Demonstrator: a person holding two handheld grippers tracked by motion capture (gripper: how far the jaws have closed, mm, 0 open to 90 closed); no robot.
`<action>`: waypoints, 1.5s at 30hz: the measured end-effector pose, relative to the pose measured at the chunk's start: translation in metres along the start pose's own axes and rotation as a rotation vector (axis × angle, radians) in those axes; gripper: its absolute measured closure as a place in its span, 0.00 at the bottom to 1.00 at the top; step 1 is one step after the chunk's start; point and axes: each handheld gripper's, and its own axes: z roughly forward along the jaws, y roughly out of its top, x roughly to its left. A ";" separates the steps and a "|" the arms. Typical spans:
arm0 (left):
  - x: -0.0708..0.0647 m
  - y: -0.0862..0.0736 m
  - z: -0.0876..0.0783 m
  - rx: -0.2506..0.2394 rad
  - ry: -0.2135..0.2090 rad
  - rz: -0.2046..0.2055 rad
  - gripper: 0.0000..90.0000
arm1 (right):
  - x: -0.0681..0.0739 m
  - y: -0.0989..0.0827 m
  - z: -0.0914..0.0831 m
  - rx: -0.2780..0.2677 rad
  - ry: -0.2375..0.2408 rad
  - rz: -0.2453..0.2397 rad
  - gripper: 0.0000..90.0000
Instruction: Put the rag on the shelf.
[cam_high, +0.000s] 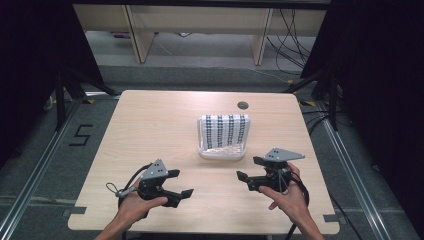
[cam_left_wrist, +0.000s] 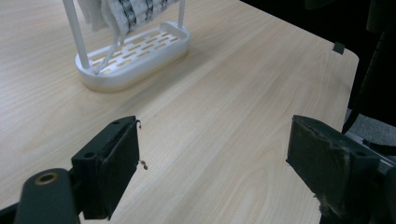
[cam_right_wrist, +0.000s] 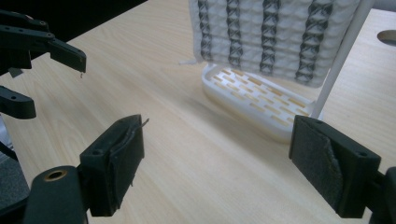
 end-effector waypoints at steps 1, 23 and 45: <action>0.000 -0.002 -0.001 0.009 -0.001 0.004 0.18 | 0.000 0.000 0.000 0.000 0.000 0.000 0.21; -0.017 -0.040 -0.006 0.053 0.008 0.037 0.18 | 0.016 -0.053 0.004 0.064 0.036 0.035 0.21; -0.022 -0.055 -0.002 0.079 0.037 0.025 0.18 | 0.019 -0.079 -0.003 0.091 0.053 0.018 0.21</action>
